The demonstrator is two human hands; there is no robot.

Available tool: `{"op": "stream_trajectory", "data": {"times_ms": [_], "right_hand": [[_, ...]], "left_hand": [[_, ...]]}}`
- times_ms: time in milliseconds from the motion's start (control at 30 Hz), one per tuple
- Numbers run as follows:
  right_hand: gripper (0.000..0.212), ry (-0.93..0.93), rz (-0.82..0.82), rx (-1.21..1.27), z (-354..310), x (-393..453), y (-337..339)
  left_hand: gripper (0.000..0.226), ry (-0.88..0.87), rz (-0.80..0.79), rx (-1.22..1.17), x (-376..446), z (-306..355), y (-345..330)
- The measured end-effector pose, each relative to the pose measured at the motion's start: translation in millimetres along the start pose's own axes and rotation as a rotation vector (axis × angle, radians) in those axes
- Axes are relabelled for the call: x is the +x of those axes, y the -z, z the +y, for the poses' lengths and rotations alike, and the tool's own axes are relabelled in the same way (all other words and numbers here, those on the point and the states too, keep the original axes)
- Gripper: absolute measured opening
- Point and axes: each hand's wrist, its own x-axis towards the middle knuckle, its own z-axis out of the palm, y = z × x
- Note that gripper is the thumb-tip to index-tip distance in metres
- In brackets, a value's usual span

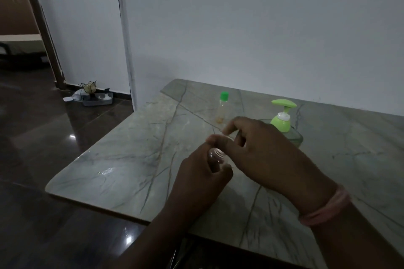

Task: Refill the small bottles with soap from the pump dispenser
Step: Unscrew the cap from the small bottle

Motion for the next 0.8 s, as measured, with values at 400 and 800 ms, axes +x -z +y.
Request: {"op": "stream_trajectory", "data": {"times_ms": [400,800], "right_hand": [[0.03,0.086,-0.143,0.08,4.4,17.3,-4.2],[0.025,0.164,-0.214,0.343,9.7,33.6,-12.6]], "left_hand": [[0.011,0.102,0.104,-0.006,-0.6,-3.5,0.0],[0.013,0.218,0.17,-0.007,1.8,5.9,0.5]]}}
